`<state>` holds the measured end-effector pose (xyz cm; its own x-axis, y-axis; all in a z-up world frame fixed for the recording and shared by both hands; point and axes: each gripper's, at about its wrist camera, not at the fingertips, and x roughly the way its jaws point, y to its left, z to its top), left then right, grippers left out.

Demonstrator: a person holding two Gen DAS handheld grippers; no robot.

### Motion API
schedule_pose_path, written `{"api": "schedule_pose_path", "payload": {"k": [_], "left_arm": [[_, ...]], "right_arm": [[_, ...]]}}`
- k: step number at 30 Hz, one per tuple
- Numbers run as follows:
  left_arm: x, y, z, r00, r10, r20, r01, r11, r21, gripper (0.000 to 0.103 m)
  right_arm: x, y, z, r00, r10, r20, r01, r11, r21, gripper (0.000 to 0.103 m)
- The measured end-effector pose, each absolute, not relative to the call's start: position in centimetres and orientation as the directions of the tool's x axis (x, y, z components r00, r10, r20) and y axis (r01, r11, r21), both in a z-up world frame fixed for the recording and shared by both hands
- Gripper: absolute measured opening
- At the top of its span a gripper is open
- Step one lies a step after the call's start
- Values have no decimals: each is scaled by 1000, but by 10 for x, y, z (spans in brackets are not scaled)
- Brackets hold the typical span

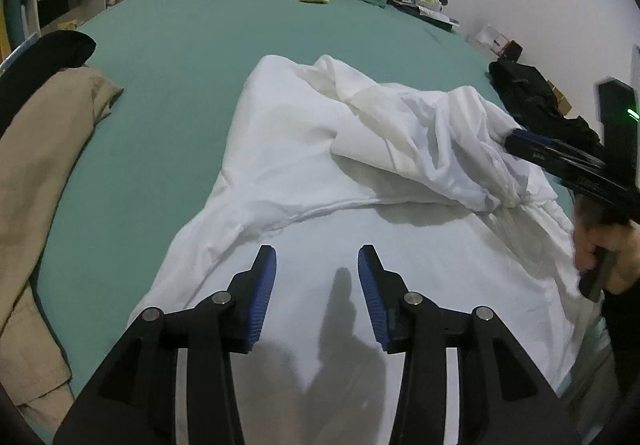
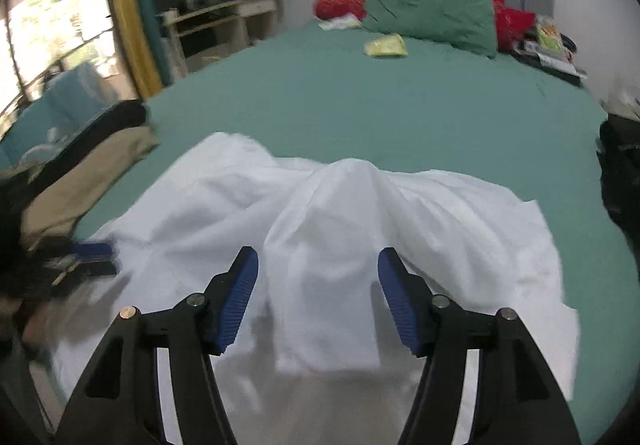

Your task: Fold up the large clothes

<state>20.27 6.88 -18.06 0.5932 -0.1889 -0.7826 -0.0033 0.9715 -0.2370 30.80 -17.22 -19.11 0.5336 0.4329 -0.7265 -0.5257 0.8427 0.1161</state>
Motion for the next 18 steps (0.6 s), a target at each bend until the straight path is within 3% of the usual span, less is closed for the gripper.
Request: {"api": "schedule_pose_path", "payload": {"k": [1,2,3,6,13,18], "left_arm": [[203,70,-181,594,-195,-780,-6,969,-247,45],[204,73,-180,596,-201,-778,-14,965,-260,45],[203,76,-179,601,-207,-772,-20,962,-273,45],[208,78,-172,624,-235,-745,-21,948,-317,45],[213,72,-156,673,-297,-677,-3,915,-404,46],[230,48,-164,634,-325,-701,15,912,-410,50]], "right_arm": [[315,-166,-196,520,431,-738,-528,841,120,53],[318,-162,-201,493,432,-755,-529,838,134,16],[322,-157,-210,447,424,-787,-516,841,160,3],[311,-159,-220,338,485,-806,-510,815,277,3],[252,-181,-225,306,442,-843,-469,841,271,3],[229,-195,-232,295,450,-843,-379,865,329,5]]}}
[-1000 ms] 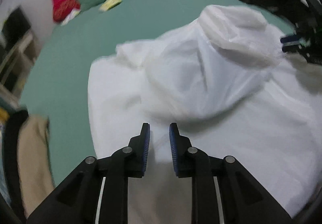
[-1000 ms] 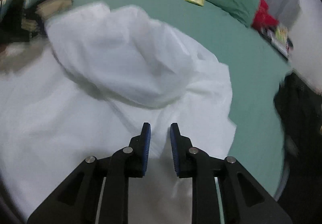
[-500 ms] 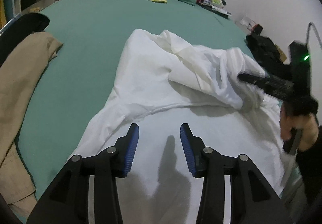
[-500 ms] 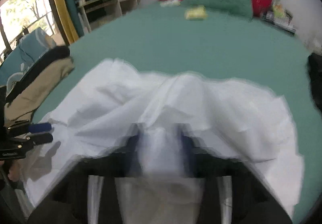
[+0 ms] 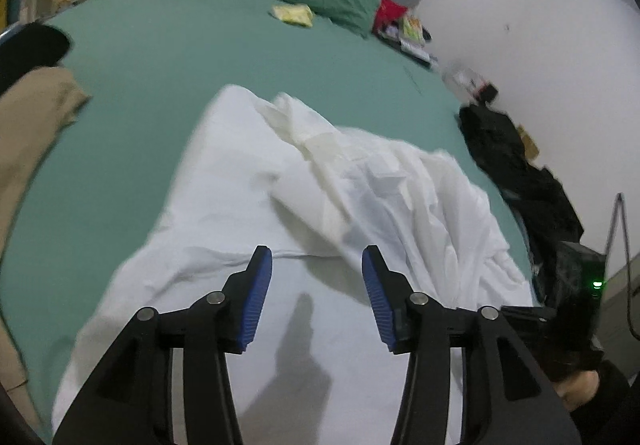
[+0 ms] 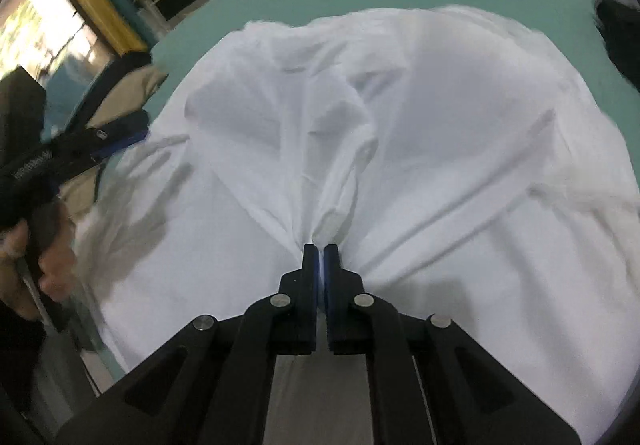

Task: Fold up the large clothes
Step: 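Open both grippers and release the folded jacket onto the bed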

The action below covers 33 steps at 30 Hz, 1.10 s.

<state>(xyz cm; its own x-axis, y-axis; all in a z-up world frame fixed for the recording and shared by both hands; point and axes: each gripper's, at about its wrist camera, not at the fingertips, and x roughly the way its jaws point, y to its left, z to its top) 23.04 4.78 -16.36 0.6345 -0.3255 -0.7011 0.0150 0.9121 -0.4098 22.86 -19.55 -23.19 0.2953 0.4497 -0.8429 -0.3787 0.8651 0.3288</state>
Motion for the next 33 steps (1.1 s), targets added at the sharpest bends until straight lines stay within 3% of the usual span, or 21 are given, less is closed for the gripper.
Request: {"api": "schedule_pose_path", "payload": {"k": [2,5,9,16,21,27,30,33], "left_arm": [[237,35,-161,633,-308,-711,27,926,-377,50],[245,21,-152,655,-290,-698,50,938,-343,50],[254,17,-161,635,-282,-719,66,947,-313,51],[249,32,-201,547,-260,-796,-3,950,-313,51],[238,34,-200,529,-247,-812,7,958,-287,51],[210,44,-181,567,-201,-799,-13,968,-252,51],[192,56,-170,579,-185,-794,-36,967,-252,51],[172,70,-159,591,-154,-792,-67,969,-239,52]], "right_arm": [[221,-207,-223,304,482,-822,-361,856,369,8],[219,-217,-203,343,503,-794,-375,848,375,22],[236,-226,-183,426,574,-699,-395,813,427,31],[287,-203,-220,438,491,-753,-313,868,384,31],[266,-192,-233,390,427,-816,-362,886,291,31],[228,-200,-210,436,386,-813,-402,892,207,32],[202,-220,-187,484,354,-800,-422,896,141,41],[183,-252,-173,508,318,-800,-409,907,100,43]]}}
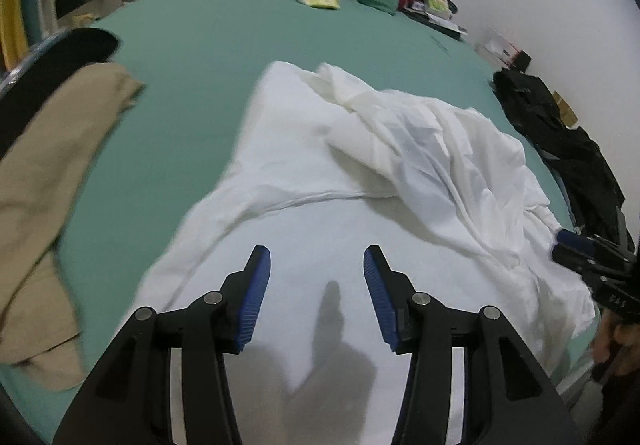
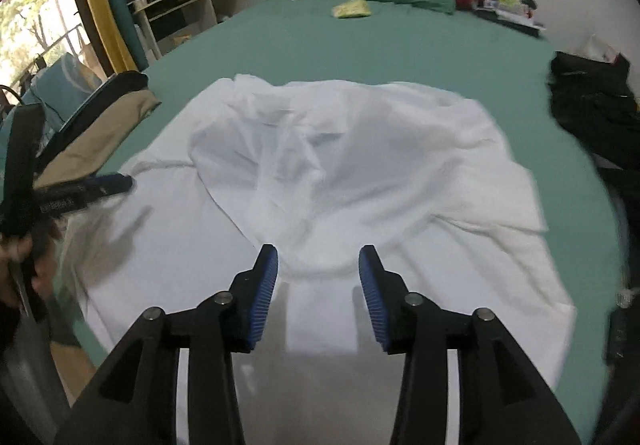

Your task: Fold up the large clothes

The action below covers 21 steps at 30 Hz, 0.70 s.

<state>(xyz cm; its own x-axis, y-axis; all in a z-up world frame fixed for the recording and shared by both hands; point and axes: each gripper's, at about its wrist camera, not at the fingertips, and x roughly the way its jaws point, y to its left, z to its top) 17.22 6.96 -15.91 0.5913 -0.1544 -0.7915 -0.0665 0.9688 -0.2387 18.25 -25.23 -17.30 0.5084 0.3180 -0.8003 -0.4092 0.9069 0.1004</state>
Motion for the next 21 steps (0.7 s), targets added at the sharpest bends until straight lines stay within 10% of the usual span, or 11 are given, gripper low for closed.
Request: {"api": "schedule_pose_path", "payload": {"k": [21], "left_arm": [[129,135,-168,480,-123,-868,-48,985,-166,63]], "right_arm": [[170,-442,-212,442,108,-890,40,989,139,44]]}}
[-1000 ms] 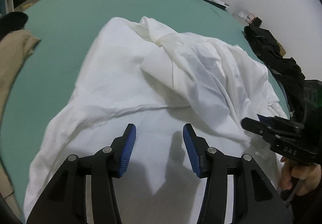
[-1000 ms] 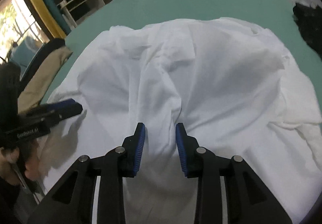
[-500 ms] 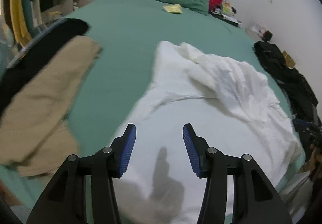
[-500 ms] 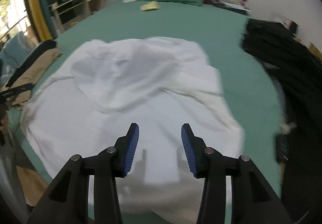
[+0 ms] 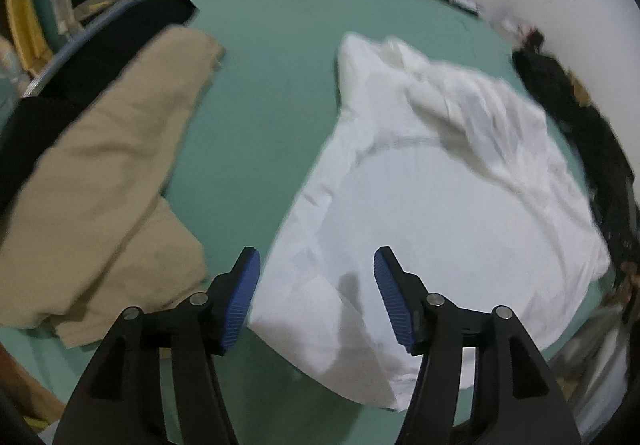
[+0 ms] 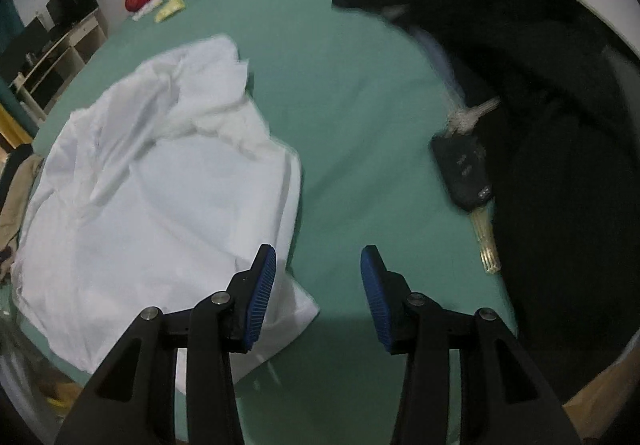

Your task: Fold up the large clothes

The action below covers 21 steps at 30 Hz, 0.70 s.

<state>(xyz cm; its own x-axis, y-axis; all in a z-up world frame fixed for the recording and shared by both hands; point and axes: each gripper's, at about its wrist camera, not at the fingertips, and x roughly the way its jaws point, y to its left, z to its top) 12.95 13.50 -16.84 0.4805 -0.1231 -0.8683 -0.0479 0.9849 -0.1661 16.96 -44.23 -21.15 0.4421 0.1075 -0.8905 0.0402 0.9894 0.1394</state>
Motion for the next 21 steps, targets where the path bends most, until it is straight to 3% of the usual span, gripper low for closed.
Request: {"api": "schedule_pose_path", "payload": {"k": [4,8,10,11,12,13,21], "left_arm": [[134,125,-195,372,-98,-923,-17,994,-112,63],[128,135,-189,350,-113,-930,-60,988,-143,62],[119,143,-186,339,-121,-933,-88,983,-160,59],[114,147,-184,330,-116,-937,-107,981,-159,46],[109,149,-184,319,-109,-942,-120,981,-154,34],[104,151,-183,304,-107,-947,-134,979,-153,31],[72,160,-168,286,-74,-955,-178,976,-129,30]], "right_arm": [[171,-432,-223,400,114,-909,13,991,130,45],[167,-428,-226,390,126,-912,-11,991,132,43],[164,-427,-228,369,151,-917,-26,988,152,10],[163,-426,-229,357,166,-919,-30,986,166,3],[161,-426,-227,357,165,-920,-29,986,165,3],[159,-426,-225,351,166,-922,-30,986,166,3],[133,-449,-195,331,185,-925,15,979,202,4]]}}
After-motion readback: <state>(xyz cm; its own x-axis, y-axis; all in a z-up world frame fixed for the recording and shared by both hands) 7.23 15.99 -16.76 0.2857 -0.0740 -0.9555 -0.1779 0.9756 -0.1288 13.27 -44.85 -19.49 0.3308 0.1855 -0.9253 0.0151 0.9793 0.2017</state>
